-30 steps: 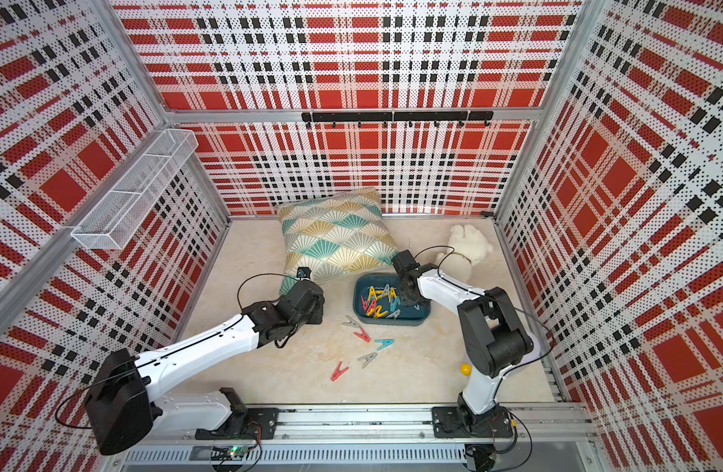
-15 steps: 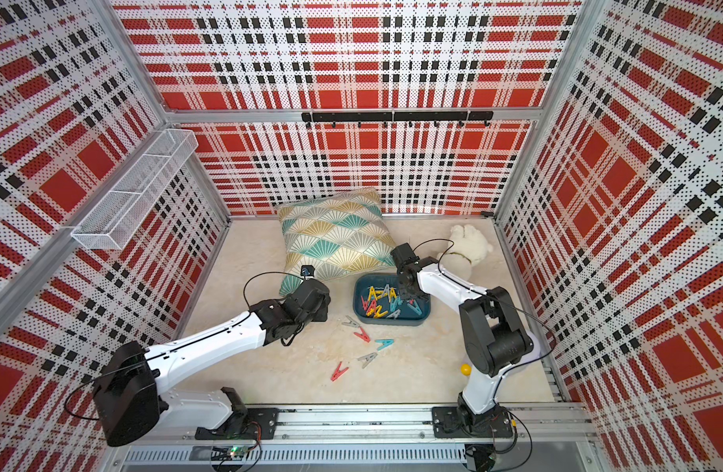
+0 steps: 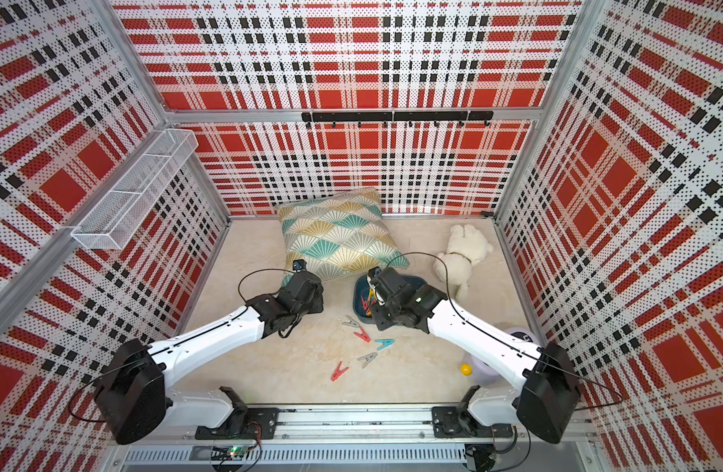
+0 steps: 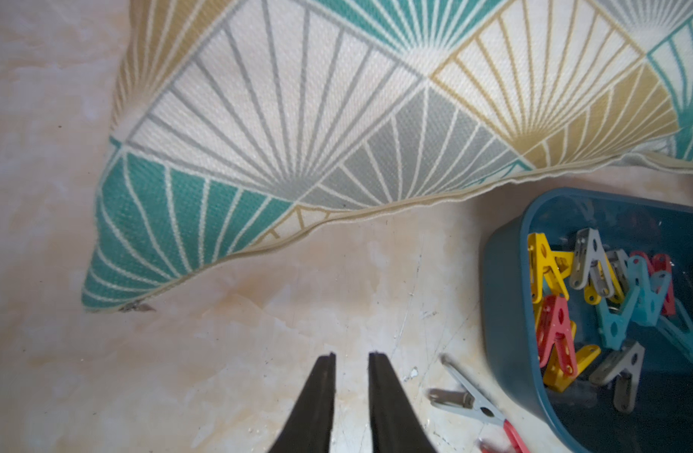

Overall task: Put the clothespins into the storage box
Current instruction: Pick up the clothespin from the center of the board.

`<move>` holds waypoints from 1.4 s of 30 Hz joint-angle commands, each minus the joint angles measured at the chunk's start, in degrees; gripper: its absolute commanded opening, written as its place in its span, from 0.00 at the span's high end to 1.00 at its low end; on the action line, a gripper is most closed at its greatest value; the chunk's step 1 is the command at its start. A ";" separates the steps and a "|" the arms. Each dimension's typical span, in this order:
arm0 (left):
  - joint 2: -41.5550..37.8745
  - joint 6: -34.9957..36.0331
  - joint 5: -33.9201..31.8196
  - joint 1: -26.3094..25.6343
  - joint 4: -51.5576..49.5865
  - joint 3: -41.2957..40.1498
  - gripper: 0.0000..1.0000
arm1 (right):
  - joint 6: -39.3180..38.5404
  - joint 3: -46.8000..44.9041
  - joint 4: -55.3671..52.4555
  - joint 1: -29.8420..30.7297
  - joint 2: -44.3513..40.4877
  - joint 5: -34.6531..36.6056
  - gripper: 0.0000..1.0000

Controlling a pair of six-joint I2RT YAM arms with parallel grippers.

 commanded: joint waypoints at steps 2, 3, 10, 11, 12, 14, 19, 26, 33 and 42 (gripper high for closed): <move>0.08 0.39 0.92 0.13 1.92 -0.23 0.78 | 13.24 -4.47 1.85 7.24 1.16 1.22 0.58; -0.05 0.39 1.10 0.13 2.04 -0.32 0.78 | 15.31 -5.74 2.20 8.89 1.09 1.35 0.58; 0.06 1.49 2.08 -0.39 3.12 -0.18 0.78 | 26.23 -9.50 5.70 18.61 6.96 1.08 0.55; -0.02 1.60 2.26 -0.39 3.31 -0.22 0.78 | 26.84 -9.42 6.11 18.96 7.91 1.63 0.54; 0.04 1.84 2.44 -0.39 3.46 -0.15 0.78 | 27.49 -9.60 7.41 19.03 8.80 1.50 0.54; 0.15 2.21 2.62 -0.39 3.50 -0.01 0.78 | 28.85 -10.15 10.29 19.08 10.24 1.27 0.54; -0.17 2.59 2.80 -0.48 3.40 0.03 0.78 | 31.66 -10.01 13.04 19.08 13.58 2.66 0.54; -0.59 2.83 2.88 -0.39 3.39 -0.12 0.78 | 33.36 -9.62 12.72 18.46 17.48 4.32 0.54; -0.65 2.72 2.97 -0.66 3.40 -0.33 0.78 | 34.46 -11.42 12.97 17.86 18.47 5.81 0.64; -0.22 2.68 2.88 -0.75 3.31 0.28 0.78 | 33.32 -14.24 9.10 15.42 13.41 7.61 0.72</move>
